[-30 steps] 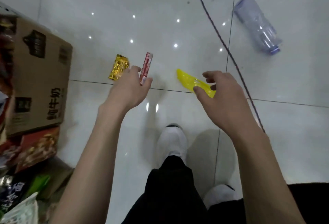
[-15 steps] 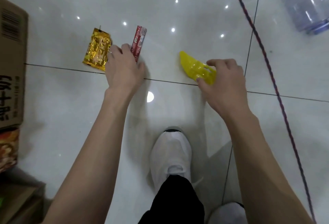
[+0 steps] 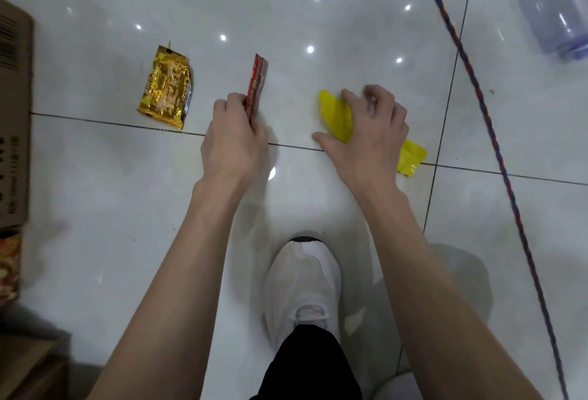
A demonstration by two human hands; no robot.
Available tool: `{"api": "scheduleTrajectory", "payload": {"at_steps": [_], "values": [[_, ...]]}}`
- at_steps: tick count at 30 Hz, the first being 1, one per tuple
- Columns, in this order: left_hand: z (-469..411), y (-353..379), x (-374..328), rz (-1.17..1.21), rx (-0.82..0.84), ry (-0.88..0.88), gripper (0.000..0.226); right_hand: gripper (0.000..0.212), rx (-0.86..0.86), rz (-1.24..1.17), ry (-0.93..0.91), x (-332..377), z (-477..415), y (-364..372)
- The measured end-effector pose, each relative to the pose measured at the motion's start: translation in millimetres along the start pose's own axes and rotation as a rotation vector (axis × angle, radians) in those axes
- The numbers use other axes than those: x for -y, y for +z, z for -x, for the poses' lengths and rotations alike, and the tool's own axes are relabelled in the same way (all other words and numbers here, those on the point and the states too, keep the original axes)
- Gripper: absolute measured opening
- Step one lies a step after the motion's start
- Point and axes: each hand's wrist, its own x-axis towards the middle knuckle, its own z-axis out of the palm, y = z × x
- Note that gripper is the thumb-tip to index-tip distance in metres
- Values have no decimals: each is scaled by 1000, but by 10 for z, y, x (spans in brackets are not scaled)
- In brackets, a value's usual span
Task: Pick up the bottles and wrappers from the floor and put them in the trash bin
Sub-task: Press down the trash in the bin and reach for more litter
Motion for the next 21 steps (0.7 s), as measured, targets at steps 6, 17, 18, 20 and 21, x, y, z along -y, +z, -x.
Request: {"api": "scheduleTrajectory", "payload": {"at_steps": [6, 17, 18, 20, 21], "values": [[76, -63, -49, 41, -31, 21, 35, 33, -82, -1, -34, -32, -8, 99], [335, -320, -350, 240, -93, 79, 36, 14, -145, -225, -52, 70, 84, -415], [388, -417, -417, 266, -98, 90, 34, 14, -161, -245, -42, 118, 82, -555], [517, -705, -593, 294, -125, 113, 31, 16, -197, -297, -24, 265, 78, -911], [593, -898, -705, 306, -139, 127, 30, 18, -225, -328, -17, 364, 81, -1133]]}}
